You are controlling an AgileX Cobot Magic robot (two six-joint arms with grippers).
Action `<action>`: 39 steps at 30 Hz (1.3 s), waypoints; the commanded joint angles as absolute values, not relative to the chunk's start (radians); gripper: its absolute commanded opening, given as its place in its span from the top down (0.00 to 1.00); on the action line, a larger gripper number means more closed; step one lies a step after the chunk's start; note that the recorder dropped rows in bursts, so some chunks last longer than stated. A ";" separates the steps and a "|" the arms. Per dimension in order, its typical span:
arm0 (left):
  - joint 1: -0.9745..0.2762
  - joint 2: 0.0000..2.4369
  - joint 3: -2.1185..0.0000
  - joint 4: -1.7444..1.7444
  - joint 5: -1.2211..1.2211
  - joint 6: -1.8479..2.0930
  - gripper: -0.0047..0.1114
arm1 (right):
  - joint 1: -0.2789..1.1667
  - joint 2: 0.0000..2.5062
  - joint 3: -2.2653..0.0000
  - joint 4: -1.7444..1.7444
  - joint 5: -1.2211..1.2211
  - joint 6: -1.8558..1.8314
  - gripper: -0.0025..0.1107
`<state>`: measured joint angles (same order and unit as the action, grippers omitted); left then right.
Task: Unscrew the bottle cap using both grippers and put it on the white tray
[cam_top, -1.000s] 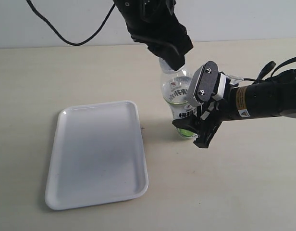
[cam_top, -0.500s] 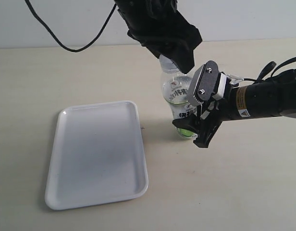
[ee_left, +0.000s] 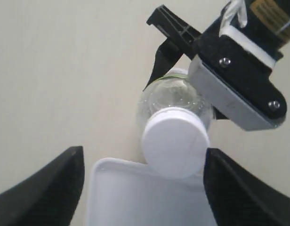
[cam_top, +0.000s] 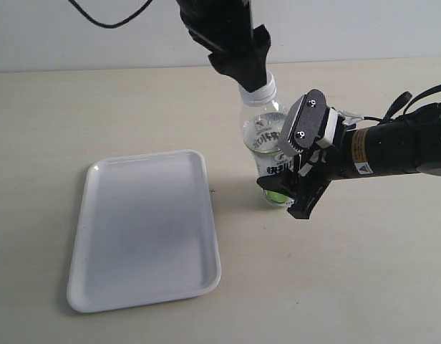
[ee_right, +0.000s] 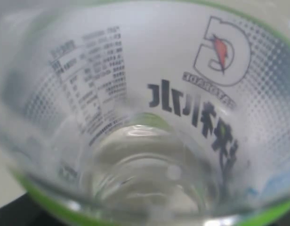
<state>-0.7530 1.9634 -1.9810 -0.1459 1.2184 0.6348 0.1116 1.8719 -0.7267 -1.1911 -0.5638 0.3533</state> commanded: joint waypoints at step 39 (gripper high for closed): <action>-0.758 1.966 -1.955 -0.198 1.221 1.237 0.37 | 0.110 1.872 -0.726 -1.187 -0.475 0.349 0.98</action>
